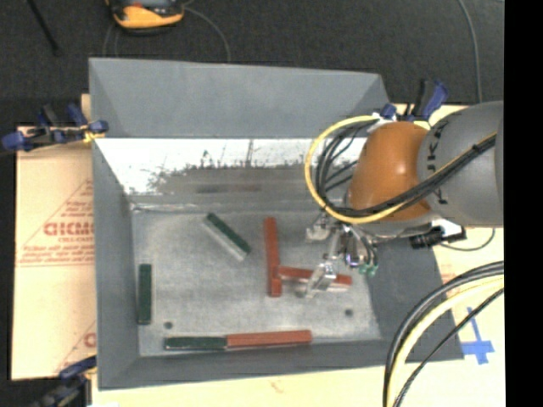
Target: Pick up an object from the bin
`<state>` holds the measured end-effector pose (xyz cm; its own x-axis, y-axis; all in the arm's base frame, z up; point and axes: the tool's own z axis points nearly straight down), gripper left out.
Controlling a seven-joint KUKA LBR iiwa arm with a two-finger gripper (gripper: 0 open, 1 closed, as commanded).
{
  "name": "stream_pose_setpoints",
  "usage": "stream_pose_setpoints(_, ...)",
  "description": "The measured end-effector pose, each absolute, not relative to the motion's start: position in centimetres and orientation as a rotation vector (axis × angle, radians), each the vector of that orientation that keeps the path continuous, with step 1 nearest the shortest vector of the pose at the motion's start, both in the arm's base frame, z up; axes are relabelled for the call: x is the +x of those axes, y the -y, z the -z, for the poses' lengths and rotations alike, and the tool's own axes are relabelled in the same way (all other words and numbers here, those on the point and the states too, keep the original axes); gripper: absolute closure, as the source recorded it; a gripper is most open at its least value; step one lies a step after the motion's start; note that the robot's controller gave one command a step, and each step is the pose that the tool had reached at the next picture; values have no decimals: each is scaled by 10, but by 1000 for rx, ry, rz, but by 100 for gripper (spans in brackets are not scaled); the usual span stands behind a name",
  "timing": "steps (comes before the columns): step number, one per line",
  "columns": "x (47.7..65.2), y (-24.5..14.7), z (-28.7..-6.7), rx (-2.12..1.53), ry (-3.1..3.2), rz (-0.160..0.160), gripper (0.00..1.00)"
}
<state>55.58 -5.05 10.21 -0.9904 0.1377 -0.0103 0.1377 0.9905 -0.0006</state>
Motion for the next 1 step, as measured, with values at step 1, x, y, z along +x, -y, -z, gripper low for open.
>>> stream_pose_setpoints(1, 548, 45, -78, 562, -3105, 2, 100)
